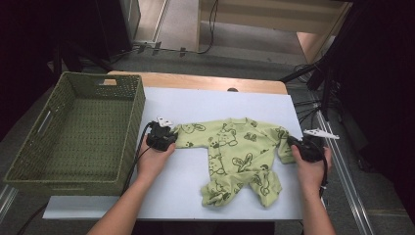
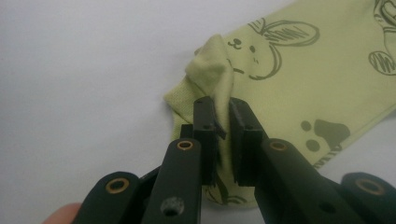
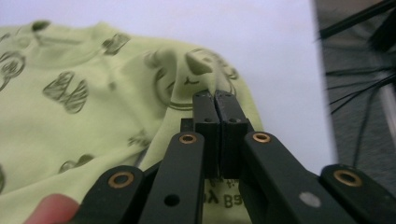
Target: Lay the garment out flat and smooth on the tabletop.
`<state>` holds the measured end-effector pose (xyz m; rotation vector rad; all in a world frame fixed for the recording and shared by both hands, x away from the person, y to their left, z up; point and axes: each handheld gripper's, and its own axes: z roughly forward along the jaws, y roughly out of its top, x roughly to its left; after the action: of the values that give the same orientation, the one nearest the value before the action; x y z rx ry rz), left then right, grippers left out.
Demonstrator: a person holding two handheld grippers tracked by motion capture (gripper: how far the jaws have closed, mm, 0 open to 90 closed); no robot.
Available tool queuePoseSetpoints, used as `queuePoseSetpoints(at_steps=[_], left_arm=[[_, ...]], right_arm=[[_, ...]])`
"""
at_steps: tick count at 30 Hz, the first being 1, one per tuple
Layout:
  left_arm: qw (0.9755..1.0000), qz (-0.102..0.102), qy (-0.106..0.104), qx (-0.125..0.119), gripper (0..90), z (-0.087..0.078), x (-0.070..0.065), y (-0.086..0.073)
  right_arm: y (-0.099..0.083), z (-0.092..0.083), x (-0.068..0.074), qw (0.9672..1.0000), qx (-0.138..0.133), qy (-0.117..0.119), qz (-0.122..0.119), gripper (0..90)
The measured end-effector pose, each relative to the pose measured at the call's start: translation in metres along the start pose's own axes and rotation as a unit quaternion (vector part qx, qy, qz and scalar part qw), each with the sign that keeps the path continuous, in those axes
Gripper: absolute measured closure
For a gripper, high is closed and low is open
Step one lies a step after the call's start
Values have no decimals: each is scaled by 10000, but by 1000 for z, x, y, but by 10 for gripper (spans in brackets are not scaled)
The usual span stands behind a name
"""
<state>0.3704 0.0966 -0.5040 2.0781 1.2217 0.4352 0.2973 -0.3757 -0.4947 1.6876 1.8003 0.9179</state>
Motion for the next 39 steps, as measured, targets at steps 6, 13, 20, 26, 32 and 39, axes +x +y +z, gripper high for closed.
queuePoseSetpoints(at_steps=[6,13,20,26,32,39], left_arm=[[10000,13,-16,-10,824,0,0,0],[10000,3,-10,-20,823,0,0,0],[10000,5,-9,-15,823,0,0,0],[10000,-1,-29,-20,823,0,1,-1],[10000,-18,-43,-8,823,0,1,0],[10000,-7,-58,2,823,0,2,0]], right_arm=[[11,-21,-21,9973,-347,-468,453,788],[1,-20,-36,9962,-28,93,868,612],[-14,-2,-8,9976,186,442,507,570],[-25,7,-4,9979,399,214,453,834],[-34,-9,19,9970,340,678,-167,842],[-49,-37,10,9924,28,1222,140,506]])
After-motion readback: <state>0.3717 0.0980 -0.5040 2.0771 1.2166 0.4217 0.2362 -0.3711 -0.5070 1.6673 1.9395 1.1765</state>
